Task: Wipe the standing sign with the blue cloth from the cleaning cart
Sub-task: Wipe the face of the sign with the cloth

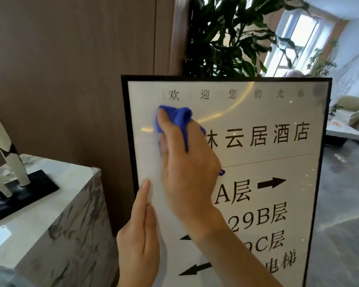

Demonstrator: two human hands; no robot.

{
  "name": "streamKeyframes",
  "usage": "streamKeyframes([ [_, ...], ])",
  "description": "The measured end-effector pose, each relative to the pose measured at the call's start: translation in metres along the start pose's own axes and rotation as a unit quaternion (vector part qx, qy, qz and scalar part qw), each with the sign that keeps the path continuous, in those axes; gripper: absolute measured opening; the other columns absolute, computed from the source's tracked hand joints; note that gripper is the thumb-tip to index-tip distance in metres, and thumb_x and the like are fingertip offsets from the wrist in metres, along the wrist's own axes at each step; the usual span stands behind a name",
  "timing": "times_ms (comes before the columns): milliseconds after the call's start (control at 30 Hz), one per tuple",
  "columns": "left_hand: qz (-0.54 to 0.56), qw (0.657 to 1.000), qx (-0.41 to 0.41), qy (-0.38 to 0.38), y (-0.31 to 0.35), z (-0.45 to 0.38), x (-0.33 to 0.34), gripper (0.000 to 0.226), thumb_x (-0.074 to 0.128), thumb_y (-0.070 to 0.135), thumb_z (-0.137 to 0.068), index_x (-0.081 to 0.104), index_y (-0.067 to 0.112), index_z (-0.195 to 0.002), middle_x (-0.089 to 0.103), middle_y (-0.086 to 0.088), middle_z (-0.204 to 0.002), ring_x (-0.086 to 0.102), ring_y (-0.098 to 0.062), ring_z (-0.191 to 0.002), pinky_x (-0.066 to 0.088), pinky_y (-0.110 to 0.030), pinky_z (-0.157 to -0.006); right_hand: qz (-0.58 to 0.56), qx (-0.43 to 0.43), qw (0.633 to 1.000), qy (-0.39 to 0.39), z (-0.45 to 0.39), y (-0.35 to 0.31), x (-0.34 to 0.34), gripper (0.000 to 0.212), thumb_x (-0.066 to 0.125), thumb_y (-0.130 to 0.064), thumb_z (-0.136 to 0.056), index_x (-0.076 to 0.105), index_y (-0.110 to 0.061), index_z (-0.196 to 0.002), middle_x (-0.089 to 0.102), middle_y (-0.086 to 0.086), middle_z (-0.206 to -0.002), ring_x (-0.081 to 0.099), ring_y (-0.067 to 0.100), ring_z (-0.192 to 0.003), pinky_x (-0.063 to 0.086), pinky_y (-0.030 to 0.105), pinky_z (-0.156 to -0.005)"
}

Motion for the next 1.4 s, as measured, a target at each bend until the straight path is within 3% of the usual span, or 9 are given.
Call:
streamKeyframes([
  [200, 0.038, 0.998, 0.029, -0.038, 0.006, -0.002, -0.001, 0.051, 0.034, 0.038, -0.100, 0.026, 0.068, -0.141, 0.059, 0.045, -0.116, 0.067, 0.012, -0.093, 0.050, -0.003, -0.075, -0.035, -0.098, 0.991, -0.081, 0.041, -0.016, -0.002, 0.048, 0.062, -0.031, -0.100, 0.043, -0.018, -0.143, 0.067, 0.004, -0.100, 0.061, 0.014, -0.080, 0.057, 0.031, -0.067],
  [300, 0.033, 0.999, 0.027, -0.032, 0.005, -0.004, -0.002, 0.049, 0.033, 0.042, -0.099, 0.027, 0.070, -0.139, 0.066, 0.029, -0.119, 0.068, 0.009, -0.093, 0.050, -0.005, -0.078, -0.046, -0.136, 0.987, -0.064, 0.035, -0.008, -0.006, 0.042, 0.062, -0.028, -0.101, 0.053, -0.018, -0.140, 0.067, 0.003, -0.093, 0.058, 0.013, -0.074, 0.054, 0.028, -0.062],
  [400, 0.028, 0.999, 0.025, -0.023, 0.007, -0.006, -0.001, 0.045, 0.033, 0.046, -0.099, 0.029, 0.074, -0.135, 0.061, 0.045, -0.108, 0.063, 0.019, -0.085, 0.042, 0.006, -0.071, 0.004, -0.172, 0.984, -0.033, 0.021, 0.020, -0.014, 0.039, 0.068, -0.024, -0.097, 0.060, -0.020, -0.135, 0.065, 0.005, -0.083, 0.053, 0.016, -0.062, 0.046, 0.029, -0.052],
  [533, 0.051, 0.998, 0.034, -0.023, 0.010, -0.008, 0.000, 0.038, 0.024, 0.063, -0.100, 0.027, 0.071, -0.137, 0.064, 0.042, -0.100, 0.064, 0.014, -0.071, 0.042, 0.006, -0.060, 0.028, 0.015, 0.999, -0.031, -0.003, 0.106, -0.028, 0.043, 0.035, -0.052, -0.105, 0.058, -0.026, -0.130, 0.058, -0.015, -0.096, 0.048, 0.012, -0.067, 0.032, 0.019, -0.057],
  [633, 0.044, 0.998, 0.034, -0.025, 0.006, -0.007, 0.002, 0.042, 0.030, 0.050, -0.102, 0.026, 0.071, -0.138, 0.065, 0.034, -0.086, 0.061, 0.005, -0.056, 0.039, 0.003, -0.050, 0.046, 0.115, 0.992, 0.006, -0.001, 0.179, -0.044, 0.035, 0.034, -0.041, -0.108, 0.048, -0.025, -0.136, 0.053, 0.011, -0.124, 0.051, 0.018, -0.085, 0.036, 0.024, -0.070],
  [833, 0.036, 0.998, 0.051, -0.028, 0.005, -0.012, 0.004, 0.040, 0.028, 0.052, -0.103, 0.026, 0.069, -0.139, 0.060, 0.033, -0.073, 0.053, 0.010, -0.051, 0.032, 0.004, -0.047, 0.048, 0.310, 0.946, 0.082, 0.045, 0.260, -0.062, 0.033, 0.032, -0.042, -0.108, 0.046, -0.027, -0.134, 0.052, 0.009, -0.134, 0.052, 0.017, -0.112, 0.036, 0.021, -0.088],
  [1033, 0.036, 0.998, 0.057, -0.015, 0.005, -0.006, 0.002, 0.039, 0.024, 0.057, -0.103, 0.029, 0.066, -0.141, 0.059, 0.032, -0.075, 0.053, 0.012, -0.054, 0.033, 0.005, -0.051, 0.032, 0.346, 0.931, 0.114, 0.077, 0.251, -0.064, 0.038, 0.031, -0.043, -0.108, 0.048, -0.018, -0.132, 0.055, 0.010, -0.125, 0.054, 0.016, -0.103, 0.032, -0.003, -0.081],
  [1233, -0.009, 0.999, 0.052, -0.006, 0.001, 0.002, 0.001, 0.051, 0.030, 0.036, -0.100, 0.027, 0.070, -0.138, 0.060, 0.026, -0.074, 0.051, 0.008, -0.051, 0.033, 0.003, -0.048, 0.003, 0.340, 0.936, 0.087, 0.084, 0.180, -0.061, 0.032, 0.036, -0.030, -0.108, 0.049, -0.015, -0.133, 0.056, 0.012, -0.121, 0.047, 0.002, -0.094, 0.037, 0.008, -0.077],
  [1400, -0.012, 0.999, 0.042, -0.007, 0.001, 0.002, 0.001, 0.048, 0.029, 0.042, -0.099, 0.026, 0.075, -0.133, 0.063, 0.026, -0.076, 0.054, 0.004, -0.052, 0.034, 0.001, -0.046, -0.034, 0.238, 0.971, -0.013, 0.111, 0.087, -0.039, 0.032, 0.034, -0.055, -0.103, 0.058, -0.041, -0.117, 0.046, -0.031, -0.097, 0.050, -0.004, -0.072, 0.041, 0.006, -0.053],
])
Point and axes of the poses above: each hand's wrist, its own z-axis away from the middle knuckle, its own x-axis out of the palm, y = z × x, the point moved 3 cm from there along -z, towards the middle knuckle
